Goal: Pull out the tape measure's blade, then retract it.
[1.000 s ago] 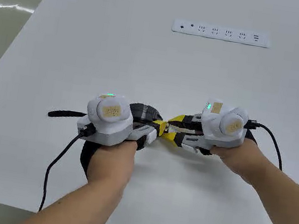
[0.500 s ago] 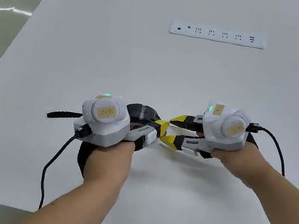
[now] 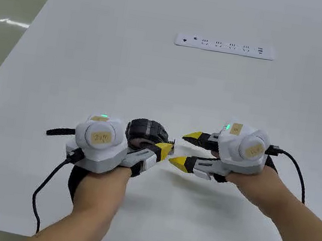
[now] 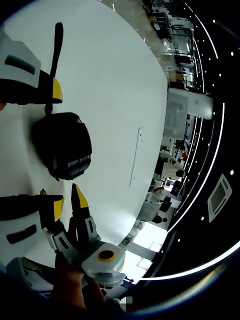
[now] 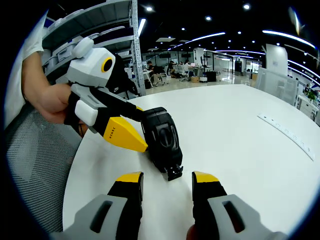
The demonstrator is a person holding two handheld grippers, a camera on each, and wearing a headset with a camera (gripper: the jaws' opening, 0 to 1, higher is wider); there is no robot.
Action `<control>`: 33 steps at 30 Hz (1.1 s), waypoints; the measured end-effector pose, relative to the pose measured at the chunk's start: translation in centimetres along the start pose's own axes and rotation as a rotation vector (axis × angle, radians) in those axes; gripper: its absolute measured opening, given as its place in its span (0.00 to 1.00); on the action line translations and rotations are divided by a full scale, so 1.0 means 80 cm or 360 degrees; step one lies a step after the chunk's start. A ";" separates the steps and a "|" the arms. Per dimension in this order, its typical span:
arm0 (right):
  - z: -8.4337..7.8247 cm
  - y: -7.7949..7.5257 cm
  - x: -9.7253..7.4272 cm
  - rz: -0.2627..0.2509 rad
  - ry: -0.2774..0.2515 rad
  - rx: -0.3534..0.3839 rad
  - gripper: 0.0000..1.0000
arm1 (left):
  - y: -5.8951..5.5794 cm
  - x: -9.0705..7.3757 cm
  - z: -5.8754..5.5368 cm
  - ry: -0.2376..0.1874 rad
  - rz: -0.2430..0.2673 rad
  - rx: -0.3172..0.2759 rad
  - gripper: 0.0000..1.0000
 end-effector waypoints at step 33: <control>0.006 0.018 -0.077 -0.0294 -0.0051 0.0052 0.46 | 0.020 -0.053 0.007 0.0031 -0.0266 0.0190 0.71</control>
Point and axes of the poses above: the centre of the closed fingertips' face, and the gripper's own axes: x roughly forward along the fingers, y roughly to its left, z roughly out of its top, the point moved 9 cm from there along -x, roughly backward along the fingers, and after that the axes turned 12 degrees about -y, right-handed, at the moved point
